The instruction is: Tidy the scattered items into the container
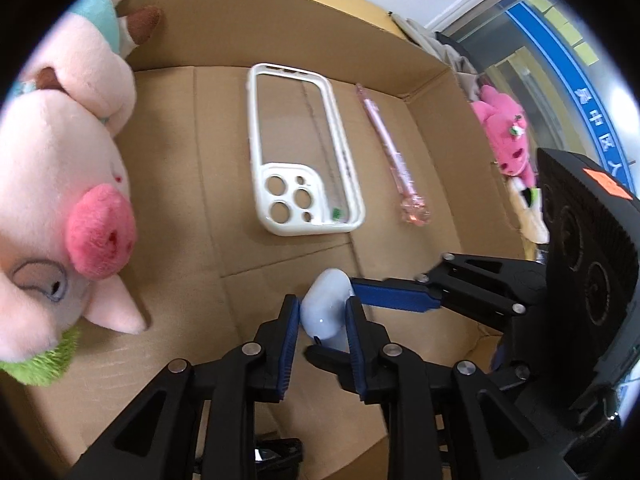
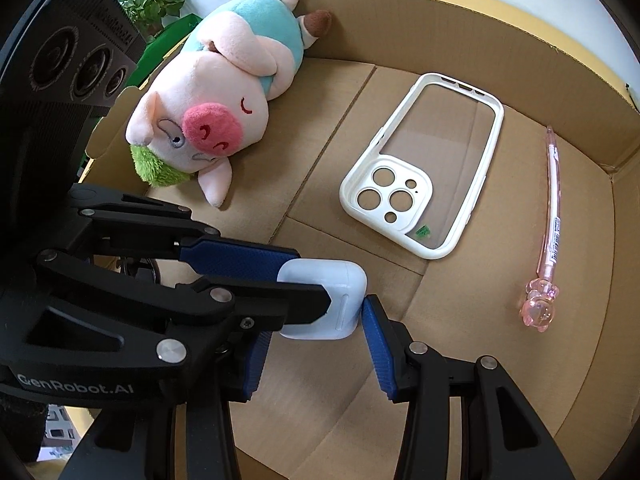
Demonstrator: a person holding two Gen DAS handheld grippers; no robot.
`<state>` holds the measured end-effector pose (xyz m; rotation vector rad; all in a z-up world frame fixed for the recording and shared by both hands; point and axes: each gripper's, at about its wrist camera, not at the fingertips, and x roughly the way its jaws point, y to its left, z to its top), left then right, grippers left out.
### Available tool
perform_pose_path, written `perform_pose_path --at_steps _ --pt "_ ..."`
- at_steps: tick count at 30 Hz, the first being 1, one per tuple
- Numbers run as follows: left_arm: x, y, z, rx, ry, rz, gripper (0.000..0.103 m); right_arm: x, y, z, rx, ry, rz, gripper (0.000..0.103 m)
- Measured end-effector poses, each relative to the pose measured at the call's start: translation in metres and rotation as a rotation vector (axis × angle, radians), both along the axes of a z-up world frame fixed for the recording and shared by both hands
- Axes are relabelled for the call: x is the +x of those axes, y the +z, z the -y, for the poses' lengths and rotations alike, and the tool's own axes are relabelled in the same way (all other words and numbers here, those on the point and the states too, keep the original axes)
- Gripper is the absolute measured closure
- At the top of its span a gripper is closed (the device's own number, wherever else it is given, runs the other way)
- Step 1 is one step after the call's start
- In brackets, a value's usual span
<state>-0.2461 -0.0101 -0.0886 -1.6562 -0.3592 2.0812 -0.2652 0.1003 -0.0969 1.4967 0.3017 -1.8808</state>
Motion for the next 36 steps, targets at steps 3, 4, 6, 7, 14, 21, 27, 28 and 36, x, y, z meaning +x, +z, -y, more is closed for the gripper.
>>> perform_pose_path --at_steps 3,4,6,7,14,21,27,28,36 --pt "0.000 -0.002 0.006 -0.015 0.030 -0.006 0.079 0.002 0.000 0.000 0.006 0.005 -0.006 0.054" --pt "0.000 -0.001 0.007 -0.011 0.033 -0.009 0.079 0.002 0.001 0.000 0.005 0.006 -0.007 0.054" --pt "0.001 0.002 0.007 -0.029 0.034 -0.024 0.079 0.001 0.004 -0.001 -0.001 0.004 -0.012 0.054" --pt "0.002 0.003 0.007 -0.031 0.034 -0.030 0.079 0.001 0.006 -0.002 -0.005 0.000 -0.016 0.054" --pt "0.018 0.031 0.011 -0.056 0.065 -0.120 0.069 0.010 0.026 -0.013 -0.002 -0.029 -0.085 0.027" --pt "0.085 0.092 0.025 -0.098 0.171 -0.346 0.041 0.073 0.081 -0.045 -0.083 -0.078 -0.283 0.001" --pt "0.175 0.119 0.027 -0.228 0.350 -0.551 0.024 0.144 0.098 -0.063 -0.138 -0.133 -0.434 0.000" --pt "0.186 0.118 0.027 -0.255 0.383 -0.562 0.024 0.151 0.091 -0.063 -0.139 -0.152 -0.436 0.000" --pt "0.236 0.095 0.024 -0.372 0.490 -0.570 0.024 0.173 0.063 -0.094 -0.087 -0.340 -0.390 0.000"
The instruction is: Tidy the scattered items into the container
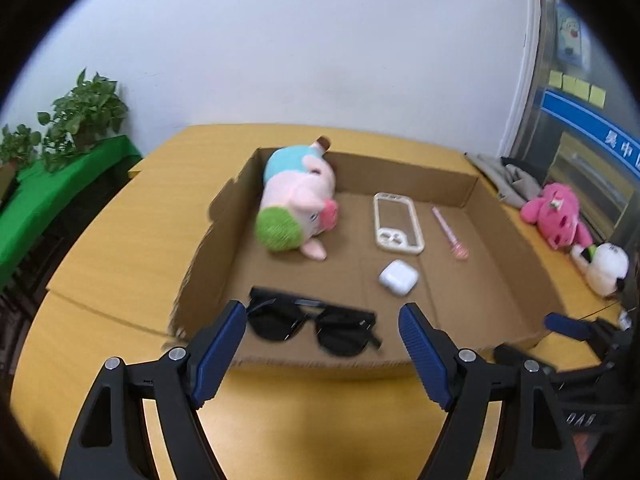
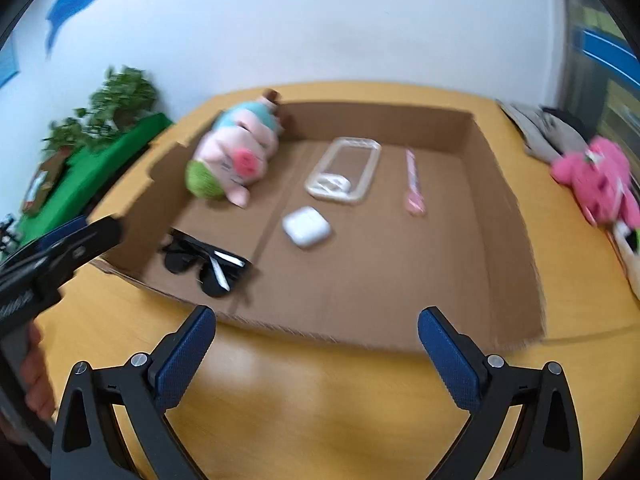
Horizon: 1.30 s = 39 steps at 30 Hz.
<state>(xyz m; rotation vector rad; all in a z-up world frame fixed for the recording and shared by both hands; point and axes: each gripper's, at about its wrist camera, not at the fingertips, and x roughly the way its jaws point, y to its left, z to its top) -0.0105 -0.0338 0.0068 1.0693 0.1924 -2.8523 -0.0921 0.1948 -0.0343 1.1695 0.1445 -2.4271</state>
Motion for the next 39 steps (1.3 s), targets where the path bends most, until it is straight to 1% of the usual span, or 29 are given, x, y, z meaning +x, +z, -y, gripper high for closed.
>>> perform_pose_path --at_steps 4,6,9,11,14,18,19,22,39 --pt "0.014 -0.001 -0.005 -0.019 -0.002 -0.024 0.024 0.006 -0.002 -0.010 0.013 -0.035 -0.002 0.000" --pt "0.016 0.000 -0.008 -0.018 -0.013 -0.027 0.024 0.011 0.001 -0.011 0.017 -0.032 -0.014 0.000" --pt "0.022 0.006 -0.009 -0.002 -0.002 -0.056 0.024 0.018 0.006 -0.011 0.024 -0.026 -0.035 0.000" --pt "0.024 0.009 -0.010 -0.011 0.002 -0.067 0.024 0.023 0.009 -0.011 0.027 -0.019 -0.044 0.000" --pt "0.025 0.008 -0.012 -0.032 0.007 -0.056 0.023 0.028 0.011 -0.010 0.031 -0.009 -0.051 0.000" --pt "0.024 -0.001 -0.009 -0.006 0.010 -0.020 0.023 0.032 0.010 -0.008 0.031 -0.002 -0.047 0.000" --pt "0.024 -0.003 -0.010 -0.010 0.010 -0.016 0.023 0.032 0.010 -0.007 0.038 -0.002 -0.047 0.000" --pt "0.026 -0.005 -0.012 -0.022 0.006 -0.011 0.023 0.035 0.008 -0.005 0.045 0.001 -0.048 0.000" --pt "0.027 -0.010 -0.023 -0.014 -0.039 0.013 0.023 0.038 0.009 -0.009 0.063 -0.012 -0.055 0.000"
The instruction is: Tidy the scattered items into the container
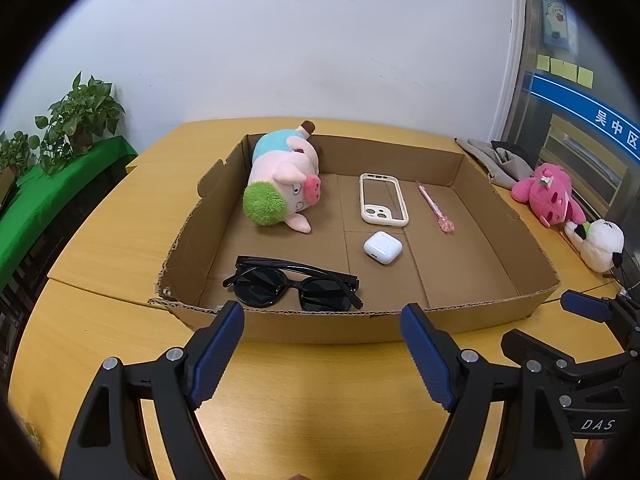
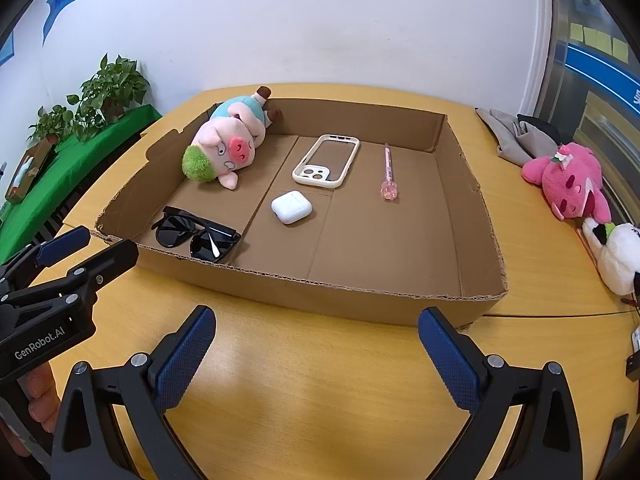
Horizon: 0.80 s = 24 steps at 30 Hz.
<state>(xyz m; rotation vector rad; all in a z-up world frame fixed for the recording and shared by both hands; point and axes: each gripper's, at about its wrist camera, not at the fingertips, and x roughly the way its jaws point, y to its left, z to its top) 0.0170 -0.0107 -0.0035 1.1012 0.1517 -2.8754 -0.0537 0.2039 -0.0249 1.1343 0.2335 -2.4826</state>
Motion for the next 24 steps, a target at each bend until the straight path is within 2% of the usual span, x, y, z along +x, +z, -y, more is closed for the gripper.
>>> perform_pose_path --at_steps 24 --pt "-0.0007 -0.0061 -0.0053 0.007 -0.022 0.029 0.023 -0.0001 -0.0051 0.0000 0.006 -0.004 0.010 0.000"
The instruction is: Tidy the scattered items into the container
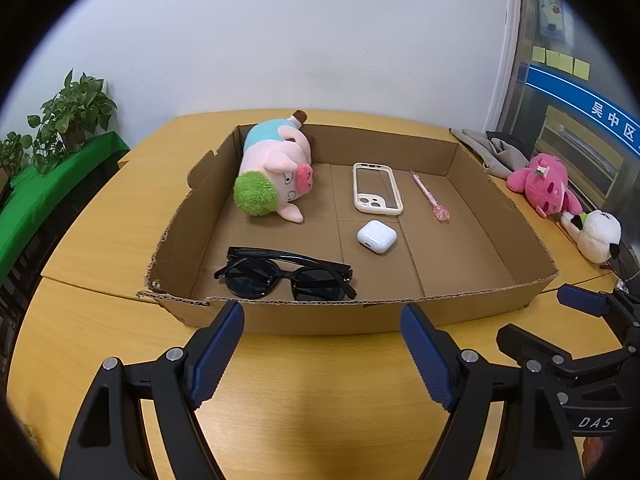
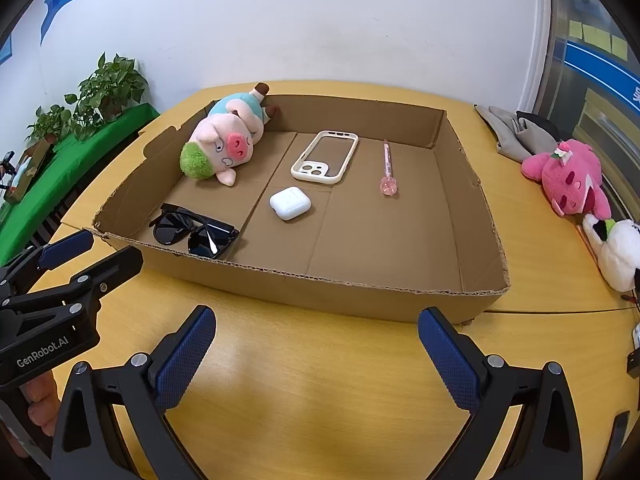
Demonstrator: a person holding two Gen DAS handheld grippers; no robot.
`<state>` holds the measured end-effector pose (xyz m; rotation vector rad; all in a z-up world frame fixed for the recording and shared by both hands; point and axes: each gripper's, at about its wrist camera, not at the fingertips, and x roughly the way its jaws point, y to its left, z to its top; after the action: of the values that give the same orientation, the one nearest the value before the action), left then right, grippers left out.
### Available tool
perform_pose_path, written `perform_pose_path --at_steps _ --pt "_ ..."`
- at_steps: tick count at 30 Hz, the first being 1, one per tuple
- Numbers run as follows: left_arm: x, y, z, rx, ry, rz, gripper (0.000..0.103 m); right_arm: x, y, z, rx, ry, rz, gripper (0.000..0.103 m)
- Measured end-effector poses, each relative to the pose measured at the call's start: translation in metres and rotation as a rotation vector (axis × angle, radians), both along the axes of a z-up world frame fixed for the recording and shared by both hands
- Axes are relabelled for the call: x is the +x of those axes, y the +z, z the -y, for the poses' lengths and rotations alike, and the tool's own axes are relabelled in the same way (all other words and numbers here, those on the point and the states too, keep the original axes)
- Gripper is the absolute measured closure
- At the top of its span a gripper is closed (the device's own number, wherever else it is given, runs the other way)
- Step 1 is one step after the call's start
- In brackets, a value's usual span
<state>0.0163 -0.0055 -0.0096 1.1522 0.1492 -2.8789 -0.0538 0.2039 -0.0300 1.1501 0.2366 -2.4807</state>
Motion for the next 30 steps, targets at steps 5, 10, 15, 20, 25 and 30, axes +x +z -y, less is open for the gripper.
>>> perform_pose_path --at_steps 5,10,15,20,25,30 --pt "0.0001 -0.0005 -0.0039 -0.009 -0.004 0.005 0.023 -0.0007 -0.0010 -0.0041 -0.006 -0.007 0.004 0.000" --pt "0.0011 -0.0007 -0.0070 -0.013 -0.006 0.008 0.023 -0.0002 -0.0005 -0.0065 -0.011 -0.010 0.003 0.000" --pt "0.0019 -0.0013 -0.0080 -0.017 -0.004 0.013 0.023 0.0006 -0.0020 -0.0077 -0.013 -0.010 0.008 0.000" --pt "0.0034 -0.0026 -0.0075 -0.016 -0.002 0.020 0.023 0.0012 -0.0021 -0.0079 -0.015 -0.012 0.007 0.000" --pt "0.0053 -0.0053 -0.0071 -0.017 -0.007 0.030 0.023 0.0032 -0.0025 -0.0073 -0.013 -0.014 0.007 0.000" --pt "0.0098 -0.0035 -0.0096 -0.048 0.009 0.019 0.023 0.0047 -0.0029 -0.0048 -0.009 -0.013 0.006 0.000"
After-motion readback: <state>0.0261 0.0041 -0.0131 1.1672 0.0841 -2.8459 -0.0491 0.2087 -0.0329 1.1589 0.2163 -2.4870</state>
